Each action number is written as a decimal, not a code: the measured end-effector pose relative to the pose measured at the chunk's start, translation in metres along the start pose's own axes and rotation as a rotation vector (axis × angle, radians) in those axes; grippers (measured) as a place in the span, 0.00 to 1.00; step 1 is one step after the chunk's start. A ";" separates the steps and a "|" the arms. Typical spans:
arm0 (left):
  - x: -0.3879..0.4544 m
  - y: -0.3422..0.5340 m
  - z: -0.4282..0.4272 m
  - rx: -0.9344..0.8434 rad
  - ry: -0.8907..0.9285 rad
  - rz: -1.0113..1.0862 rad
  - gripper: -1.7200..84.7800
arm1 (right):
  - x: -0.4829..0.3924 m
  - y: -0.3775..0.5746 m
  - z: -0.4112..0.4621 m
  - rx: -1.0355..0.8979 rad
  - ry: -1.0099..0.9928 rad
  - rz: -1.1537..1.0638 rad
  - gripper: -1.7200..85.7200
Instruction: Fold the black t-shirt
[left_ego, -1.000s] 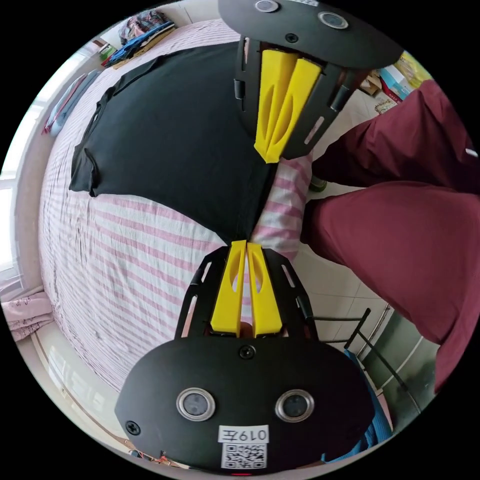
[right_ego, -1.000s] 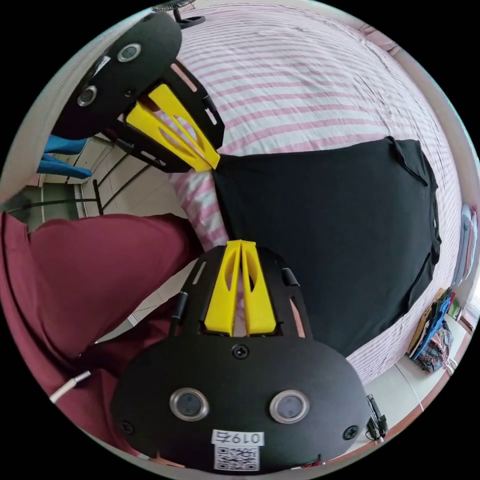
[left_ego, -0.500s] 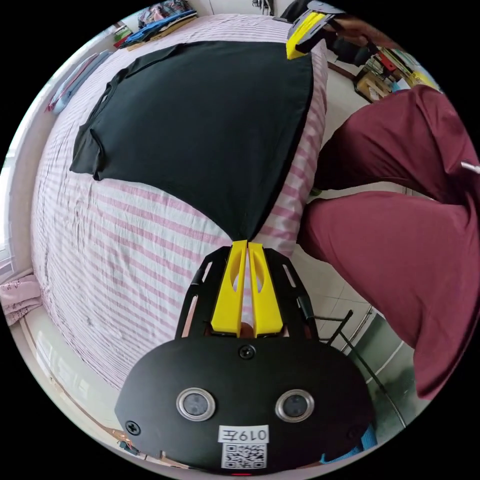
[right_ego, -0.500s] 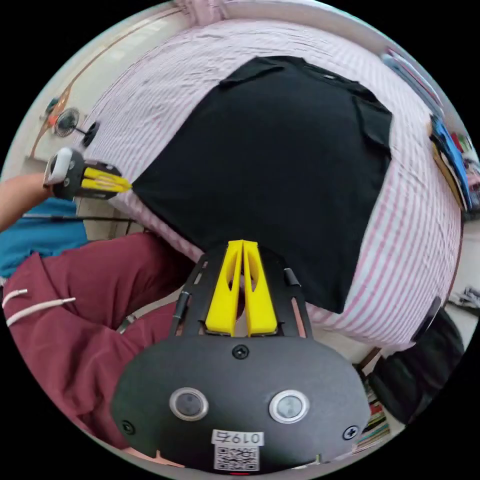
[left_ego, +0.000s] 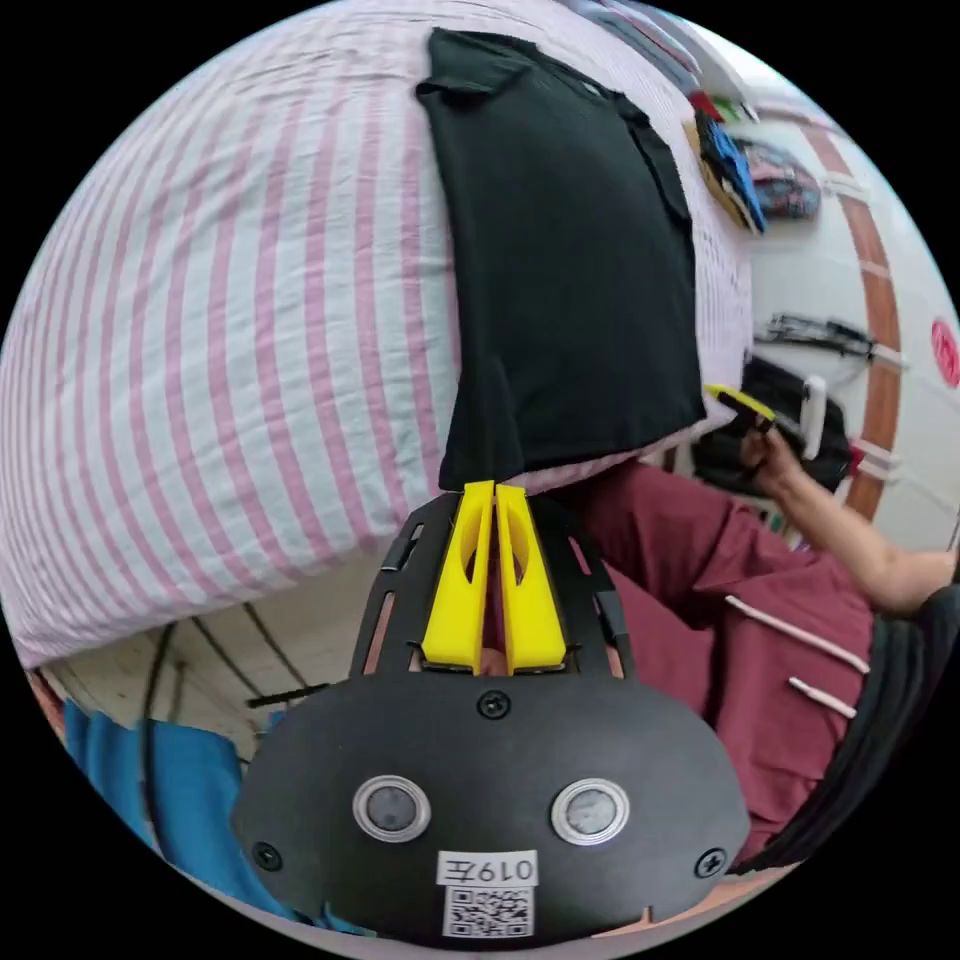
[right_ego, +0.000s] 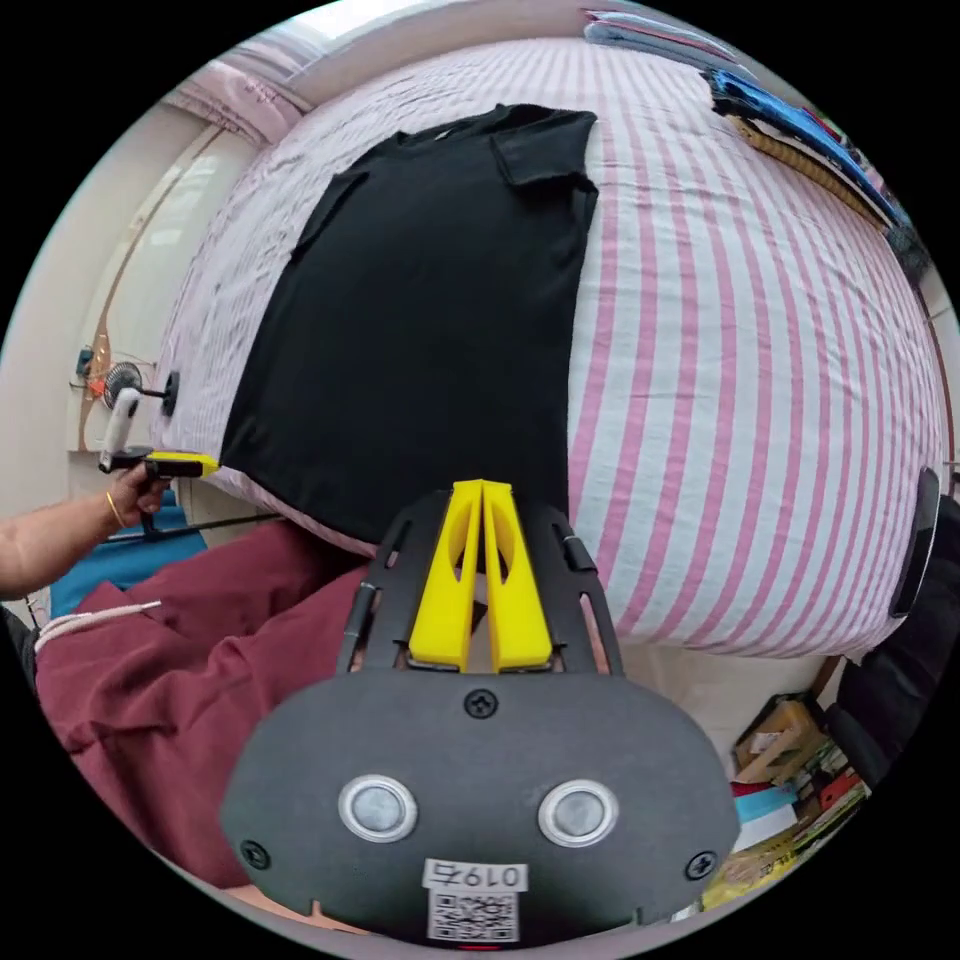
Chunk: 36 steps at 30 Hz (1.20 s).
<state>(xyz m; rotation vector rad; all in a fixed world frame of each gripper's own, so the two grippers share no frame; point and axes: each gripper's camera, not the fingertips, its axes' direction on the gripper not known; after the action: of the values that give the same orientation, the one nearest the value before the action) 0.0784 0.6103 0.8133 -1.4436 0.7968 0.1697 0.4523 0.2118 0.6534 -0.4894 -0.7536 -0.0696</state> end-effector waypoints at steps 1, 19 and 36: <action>-0.016 0.006 -0.004 0.066 0.102 -0.106 0.03 | 0.015 -0.003 -0.004 0.023 -0.027 0.031 0.01; 0.058 -0.212 -0.063 0.051 -0.209 0.457 0.03 | 0.025 -0.292 -0.027 0.292 -0.022 -0.538 0.01; 0.026 -0.181 -0.020 -0.005 -0.219 0.251 0.14 | -0.152 -0.120 0.081 -0.092 -0.352 -0.563 0.04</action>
<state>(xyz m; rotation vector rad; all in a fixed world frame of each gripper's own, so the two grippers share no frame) 0.1909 0.5528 0.9469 -1.3003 0.7944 0.5127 0.2617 0.1252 0.6496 -0.3673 -1.2228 -0.5561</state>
